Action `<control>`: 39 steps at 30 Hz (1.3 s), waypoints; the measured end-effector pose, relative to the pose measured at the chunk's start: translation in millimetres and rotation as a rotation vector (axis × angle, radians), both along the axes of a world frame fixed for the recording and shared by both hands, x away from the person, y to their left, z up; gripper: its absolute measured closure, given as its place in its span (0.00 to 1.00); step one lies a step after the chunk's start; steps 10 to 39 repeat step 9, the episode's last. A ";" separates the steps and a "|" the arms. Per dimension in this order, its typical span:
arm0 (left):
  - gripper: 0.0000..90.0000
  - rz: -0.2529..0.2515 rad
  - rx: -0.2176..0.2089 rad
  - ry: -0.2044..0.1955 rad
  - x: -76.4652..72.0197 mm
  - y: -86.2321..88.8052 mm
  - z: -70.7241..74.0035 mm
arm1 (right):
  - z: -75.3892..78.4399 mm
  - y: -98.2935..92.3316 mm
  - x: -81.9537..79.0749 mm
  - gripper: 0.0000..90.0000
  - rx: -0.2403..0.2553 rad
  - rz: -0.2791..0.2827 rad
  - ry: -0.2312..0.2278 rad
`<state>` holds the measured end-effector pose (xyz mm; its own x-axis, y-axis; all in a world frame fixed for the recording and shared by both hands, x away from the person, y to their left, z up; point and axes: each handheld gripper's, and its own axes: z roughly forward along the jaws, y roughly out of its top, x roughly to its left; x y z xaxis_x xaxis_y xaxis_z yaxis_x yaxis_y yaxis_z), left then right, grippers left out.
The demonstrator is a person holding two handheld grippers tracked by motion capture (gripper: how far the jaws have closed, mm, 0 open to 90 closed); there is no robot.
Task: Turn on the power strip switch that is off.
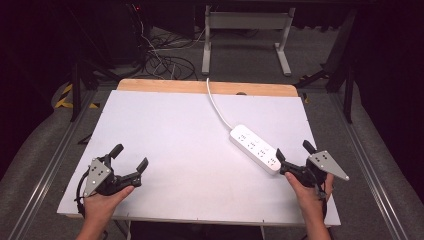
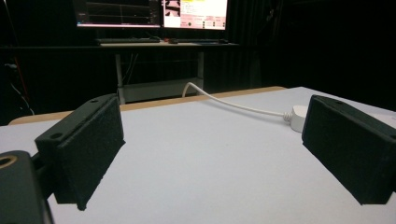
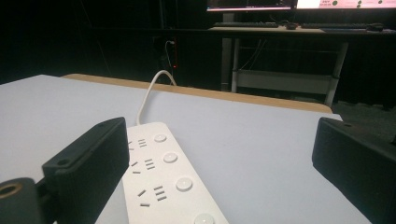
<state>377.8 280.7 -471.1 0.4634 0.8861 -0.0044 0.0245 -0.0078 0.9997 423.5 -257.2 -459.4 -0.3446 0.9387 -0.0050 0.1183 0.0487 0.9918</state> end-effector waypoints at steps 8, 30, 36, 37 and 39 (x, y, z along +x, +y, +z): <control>0.07 0.003 0.006 -0.001 -0.2 1.2 -0.4 | -0.6 1.0 2.1 0.05 -0.005 0.002 0.003; 0.07 0.005 0.005 -0.001 -0.4 1.5 -0.3 | -0.6 1.4 2.3 0.05 -0.005 0.003 0.004; 0.07 0.005 0.005 -0.001 -0.4 1.5 -0.3 | -0.6 1.4 2.3 0.05 -0.005 0.003 0.004; 0.07 0.005 0.005 -0.001 -0.4 1.5 -0.3 | -0.6 1.4 2.3 0.05 -0.005 0.003 0.004; 0.07 0.005 0.005 -0.001 -0.4 1.5 -0.3 | -0.6 1.4 2.3 0.05 -0.005 0.003 0.004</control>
